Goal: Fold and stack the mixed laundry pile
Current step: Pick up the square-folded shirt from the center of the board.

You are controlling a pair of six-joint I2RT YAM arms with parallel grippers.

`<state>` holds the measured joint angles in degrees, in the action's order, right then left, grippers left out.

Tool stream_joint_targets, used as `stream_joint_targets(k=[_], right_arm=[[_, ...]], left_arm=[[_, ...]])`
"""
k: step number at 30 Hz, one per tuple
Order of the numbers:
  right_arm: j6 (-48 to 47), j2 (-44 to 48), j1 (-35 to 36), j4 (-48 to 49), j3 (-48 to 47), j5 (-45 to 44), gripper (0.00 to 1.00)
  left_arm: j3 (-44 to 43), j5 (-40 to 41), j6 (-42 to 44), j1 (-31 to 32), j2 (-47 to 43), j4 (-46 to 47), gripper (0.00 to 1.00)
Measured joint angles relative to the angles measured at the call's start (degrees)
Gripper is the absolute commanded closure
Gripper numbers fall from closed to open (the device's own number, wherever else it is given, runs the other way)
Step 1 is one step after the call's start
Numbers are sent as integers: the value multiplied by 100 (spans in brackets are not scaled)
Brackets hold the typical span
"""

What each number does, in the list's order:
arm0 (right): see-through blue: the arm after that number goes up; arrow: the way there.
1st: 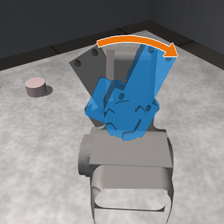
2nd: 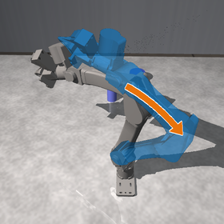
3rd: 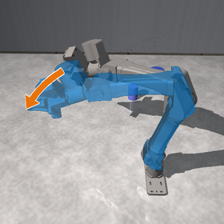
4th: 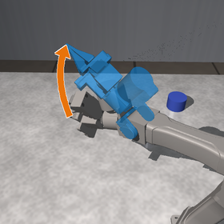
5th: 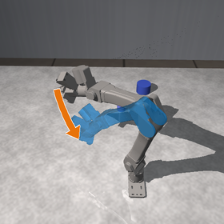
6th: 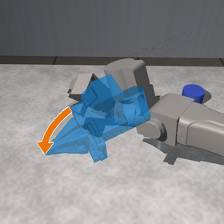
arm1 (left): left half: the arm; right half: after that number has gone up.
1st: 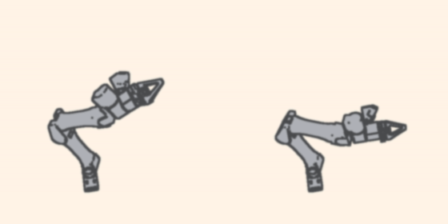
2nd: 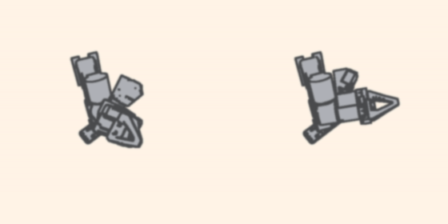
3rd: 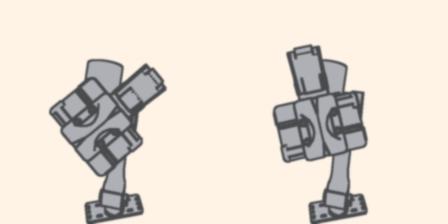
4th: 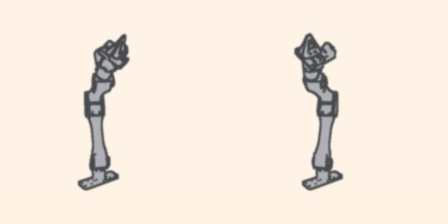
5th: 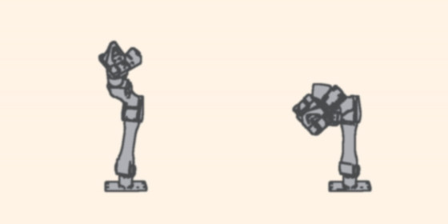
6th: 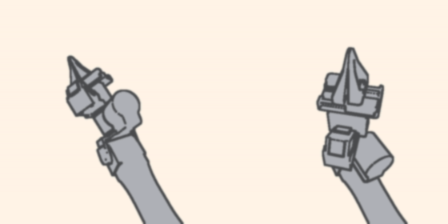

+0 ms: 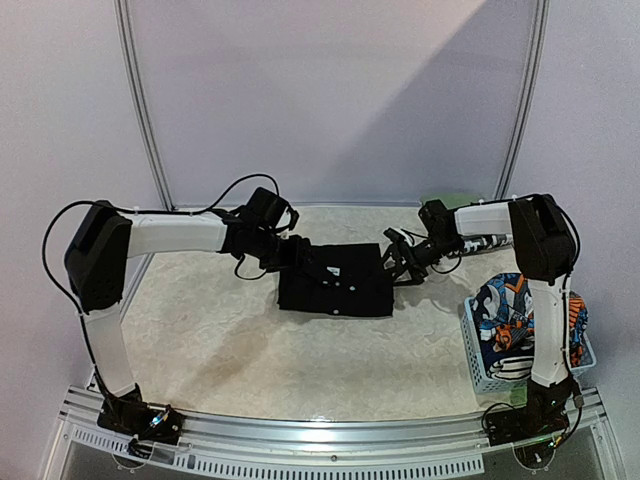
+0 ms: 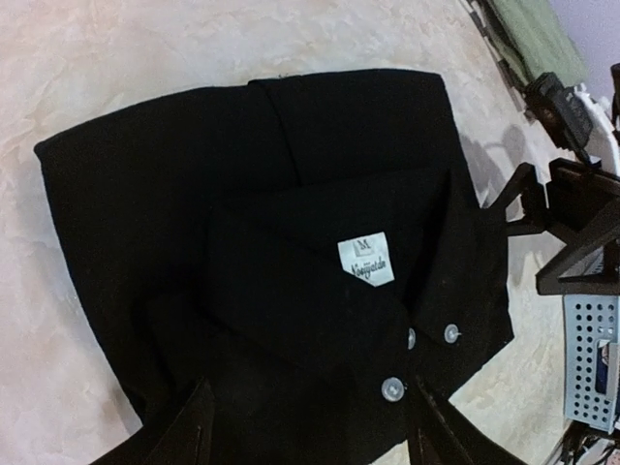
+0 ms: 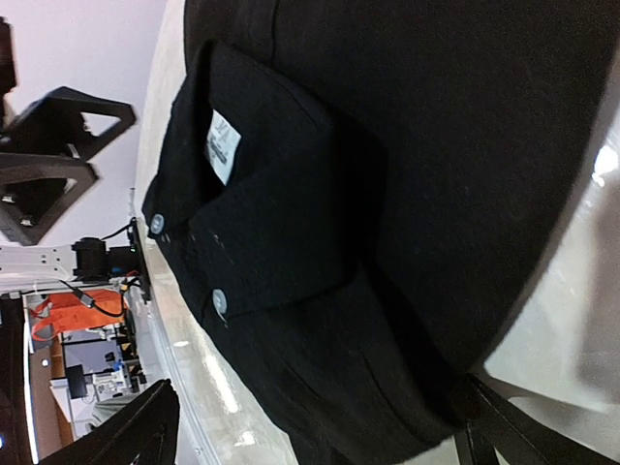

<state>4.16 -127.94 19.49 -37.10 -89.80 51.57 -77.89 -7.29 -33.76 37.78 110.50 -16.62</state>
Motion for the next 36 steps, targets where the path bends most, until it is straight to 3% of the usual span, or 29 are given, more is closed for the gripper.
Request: stream_joint_targets(k=[5,11,15,17,19,21,24,26,36], right_arm=[[103,-179,20,181,-103,330,4],[247,-365,162,433,-236,540,13],[350,-457,341,686,-280,522,32],[391,-492,428,782,-286,444,49],[402,-527,496,822,-313,356,80],[396,-601,542,798,-367,195,99],[363,-728,564,675,-481,26,100],[284,-730,562,483,-623,-92,100],[-1287,-726,339,-1596,-2907,-1569,100]], left_arm=[[-166,68,146,9,457,-398,42],[-114,61,219,9,739,-647,76],[-107,33,122,-2,846,-625,85],[-81,9,52,-2,857,-553,87],[-24,-2,-13,-2,857,-446,88],[37,-15,-63,-2,852,-299,81],[101,-24,-111,-2,826,-144,58],[125,-37,-136,2,789,-66,52],[442,459,219,20,-44,-603,48]])
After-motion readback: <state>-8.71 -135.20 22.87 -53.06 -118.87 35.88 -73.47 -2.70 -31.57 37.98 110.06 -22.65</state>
